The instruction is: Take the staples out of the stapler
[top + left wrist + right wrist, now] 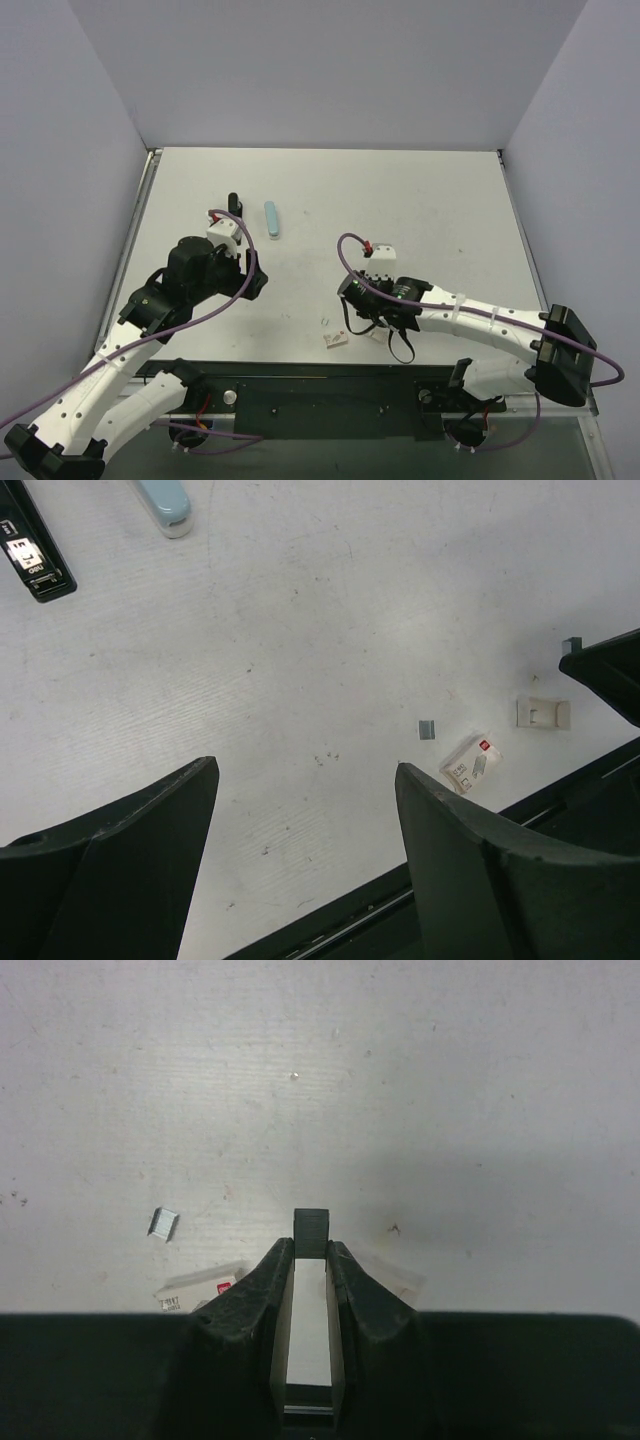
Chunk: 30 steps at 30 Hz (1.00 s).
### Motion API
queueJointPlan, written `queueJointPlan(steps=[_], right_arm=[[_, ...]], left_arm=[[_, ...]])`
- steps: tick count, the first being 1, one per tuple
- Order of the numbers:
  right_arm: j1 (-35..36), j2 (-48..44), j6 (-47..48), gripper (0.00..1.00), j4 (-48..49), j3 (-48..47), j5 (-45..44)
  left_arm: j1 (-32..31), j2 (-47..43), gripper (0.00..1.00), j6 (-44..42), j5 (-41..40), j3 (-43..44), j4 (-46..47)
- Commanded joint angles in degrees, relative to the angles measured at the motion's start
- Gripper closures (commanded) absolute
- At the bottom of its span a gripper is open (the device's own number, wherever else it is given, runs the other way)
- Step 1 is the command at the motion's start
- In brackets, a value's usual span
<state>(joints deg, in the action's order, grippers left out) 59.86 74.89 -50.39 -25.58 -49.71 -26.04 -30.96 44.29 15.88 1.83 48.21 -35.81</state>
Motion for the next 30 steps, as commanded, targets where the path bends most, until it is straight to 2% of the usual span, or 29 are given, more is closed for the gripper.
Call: queueJointPlan(steps=[1, 7, 15, 30], right_arm=[[2.54, -3.61, -13.76, 0.90, -5.61, 3.21, -4.98], [5.70, -5.46, -24.39, 0.93, -7.02, 7.17, -6.04], [8.70, -3.26, -34.23, 0.91, -7.90, 9.72, -6.48], [10.37, 0.60, -43.91, 0.91, -9.75, 11.30, -5.69]], left_arm=[[0.37, -0.61, 0.18, 0.12, 0.46, -0.39, 2.42], [0.37, -0.61, 0.18, 0.29, 0.90, -0.66, 2.68], [0.29, -0.61, 0.18, 0.38, 1.60, -0.66, 2.59], [-0.33, -1.14, 0.19, 0.64, 0.73, -0.74, 2.33]])
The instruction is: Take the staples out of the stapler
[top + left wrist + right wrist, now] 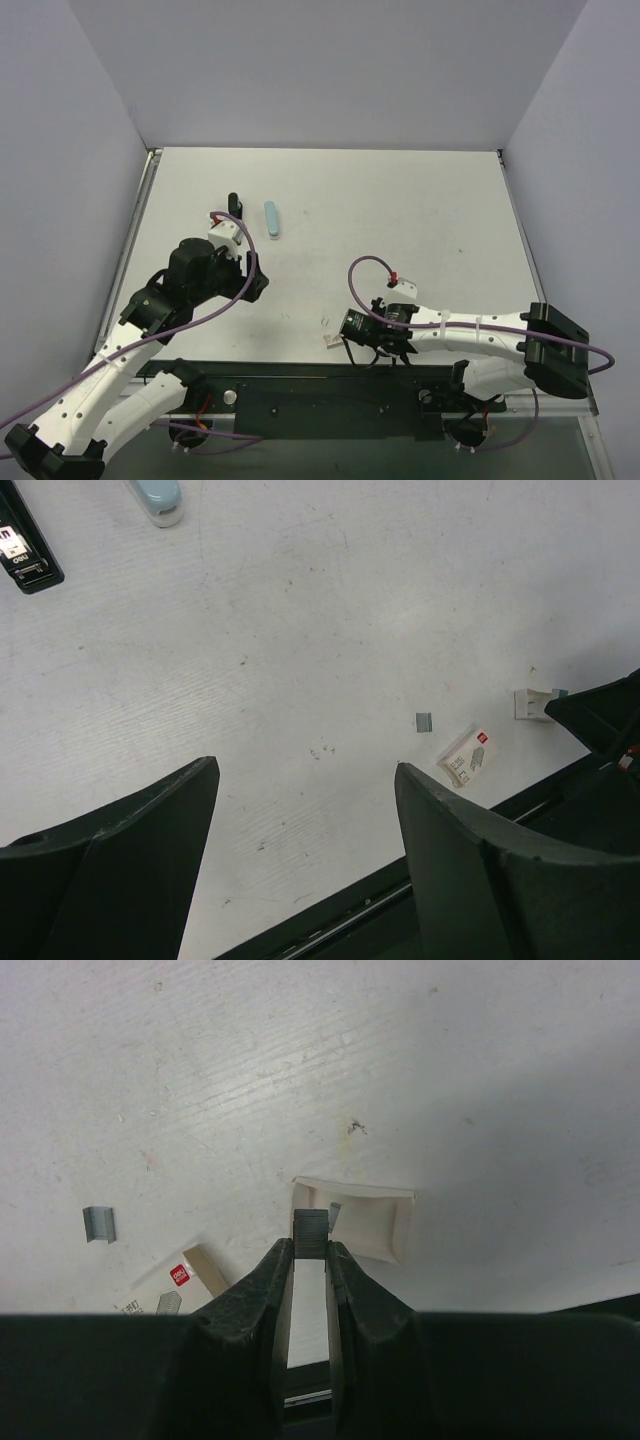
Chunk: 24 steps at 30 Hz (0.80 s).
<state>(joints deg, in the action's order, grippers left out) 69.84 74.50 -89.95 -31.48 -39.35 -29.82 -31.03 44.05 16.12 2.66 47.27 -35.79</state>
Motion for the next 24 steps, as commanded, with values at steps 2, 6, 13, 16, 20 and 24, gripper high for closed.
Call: queueJointPlan(steps=[2, 6, 13, 16, 20, 24], right_arm=[[0.38, 1.17, -5.23, 0.91, -3.94, 1.03, -1.91], [0.38, 2.23, -6.20, 0.91, -4.29, 0.77, -1.64], [0.38, 3.20, -6.90, 0.91, -5.08, 0.33, -1.29], [0.38, 3.28, -7.17, 0.90, -5.17, 0.33, -1.20], [0.38, 3.72, -7.17, 0.90, -5.25, 0.15, -0.94], [0.38, 4.16, -6.99, 0.90, -5.25, -0.20, -0.67]], left_arm=[[-0.35, -0.90, 0.18, 0.49, -0.28, 0.20, 2.30], [-0.53, -0.99, 0.18, 0.49, -0.46, 0.20, 2.22], [-0.53, -1.16, 0.18, 0.49, -0.63, 0.28, 2.22], [-0.61, -1.16, 0.19, 0.49, -0.72, 0.37, 2.22], [-0.61, -1.16, 0.18, 0.49, -0.72, 0.28, 2.13], [-0.61, -1.25, 0.19, 0.49, -0.72, 0.28, 2.04]])
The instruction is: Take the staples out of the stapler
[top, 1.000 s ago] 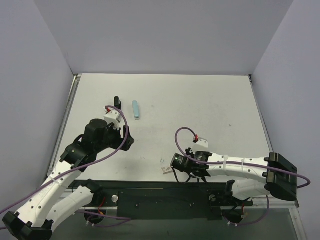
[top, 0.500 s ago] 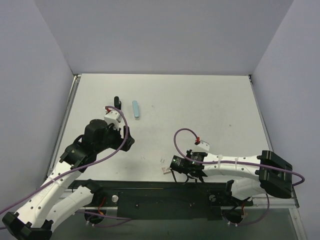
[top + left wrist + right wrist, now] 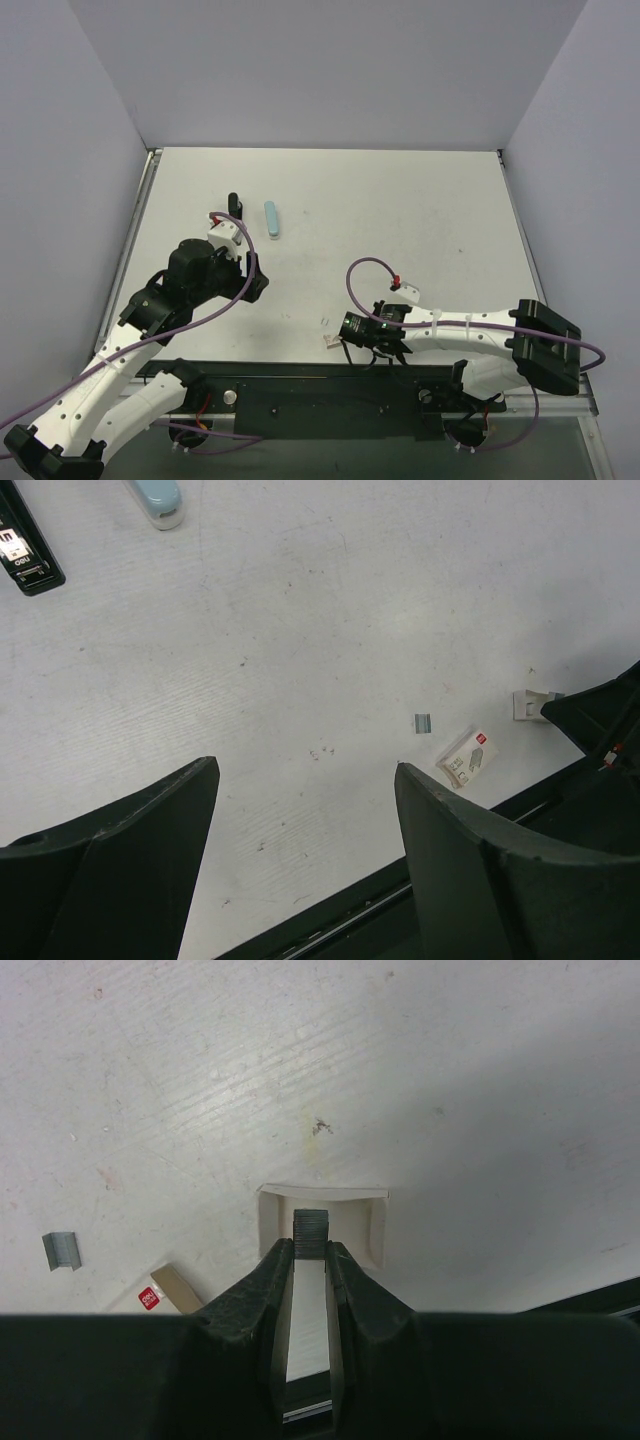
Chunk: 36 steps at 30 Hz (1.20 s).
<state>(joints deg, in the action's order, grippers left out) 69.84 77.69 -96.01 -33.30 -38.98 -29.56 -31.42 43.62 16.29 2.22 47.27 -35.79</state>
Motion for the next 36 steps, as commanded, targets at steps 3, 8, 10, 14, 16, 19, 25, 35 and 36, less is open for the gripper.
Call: queueJointPlan(steps=[3, 8, 10, 14, 16, 19, 25, 35, 36], right_arm=[[0.38, 1.23, -0.85, 0.90, -3.44, -0.66, -0.59], [0.38, 1.85, -0.59, 0.89, -3.44, -1.18, -0.41], [0.38, 2.03, -0.50, 0.89, -3.44, -1.27, -0.23], [0.38, 2.11, -0.32, 0.87, -3.35, -1.45, -0.23], [0.38, 2.46, -0.32, 0.85, -3.44, -1.62, -0.23], [0.47, 2.55, -0.06, 0.83, -3.44, -1.89, -0.23], [0.73, 2.64, 0.21, 0.78, -3.70, -2.33, -0.41], [2.05, 1.41, 1.43, 0.76, -7.04, -5.92, -4.36], [2.14, 1.41, 2.05, 0.76, -7.30, -6.28, -5.32]], left_arm=[[-0.22, -0.90, 0.18, 0.32, -0.37, 0.37, 2.04], [-0.22, -0.90, 0.19, 0.32, -0.37, 0.37, 2.13], [-0.22, -0.99, 0.19, 0.32, -0.37, 0.28, 2.13], [-0.22, -1.08, 0.18, 0.32, -0.37, 0.28, 2.04], [-0.22, -1.08, 0.18, 0.23, -0.37, 0.28, 2.04], [-0.22, -1.16, 0.19, 0.32, -0.37, 0.28, 2.04], [-0.31, -1.34, 0.19, 0.32, -0.37, 0.28, 2.04], [-0.31, -1.16, 0.19, 0.32, -0.46, 0.28, 2.04], [-0.31, -0.90, 0.18, 0.32, -0.46, 0.28, 2.04]])
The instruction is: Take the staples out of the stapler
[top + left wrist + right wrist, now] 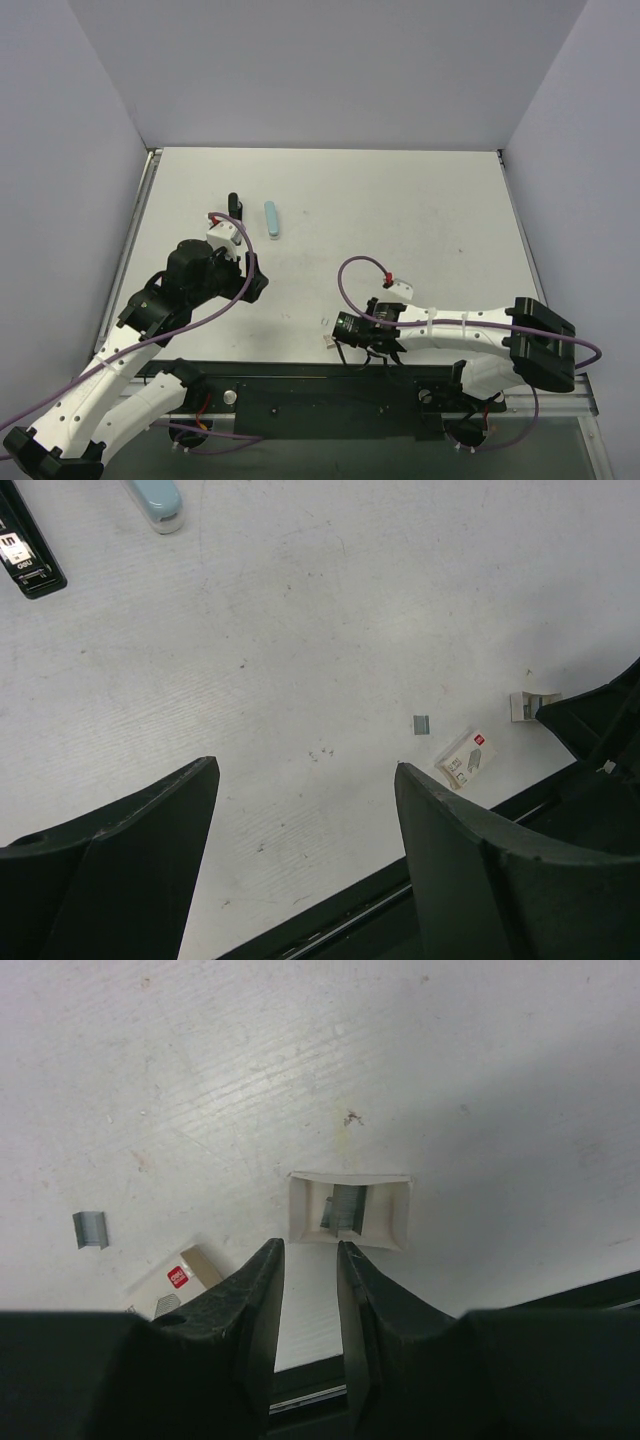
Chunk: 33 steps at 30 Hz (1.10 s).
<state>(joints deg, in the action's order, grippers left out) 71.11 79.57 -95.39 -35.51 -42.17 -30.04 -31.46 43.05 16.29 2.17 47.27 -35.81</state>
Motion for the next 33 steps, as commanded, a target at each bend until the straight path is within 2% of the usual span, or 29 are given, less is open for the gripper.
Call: queueJointPlan(steps=[1, 15, 27, 33], right_arm=[[1.22, -0.47, 2.40, 0.74, -5.36, -3.87, -5.37], [1.22, 5.59, 14.79, 0.57, -4.14, -14.78, -7.76], [0.17, 13.24, 17.43, 0.55, 5.52, -18.03, -3.27], [-0.18, 17.02, 17.70, 0.55, 7.11, -19.70, -0.99]], left_arm=[[-0.27, -0.42, 0.19, 0.32, -0.50, 0.28, 1.98], [0.61, -0.42, 0.18, 0.49, -1.65, 0.55, 1.80], [1.40, -0.68, 0.18, 0.76, -1.65, 0.63, 1.71], [1.40, -0.77, 0.19, 0.76, -1.65, 0.55, 1.71]])
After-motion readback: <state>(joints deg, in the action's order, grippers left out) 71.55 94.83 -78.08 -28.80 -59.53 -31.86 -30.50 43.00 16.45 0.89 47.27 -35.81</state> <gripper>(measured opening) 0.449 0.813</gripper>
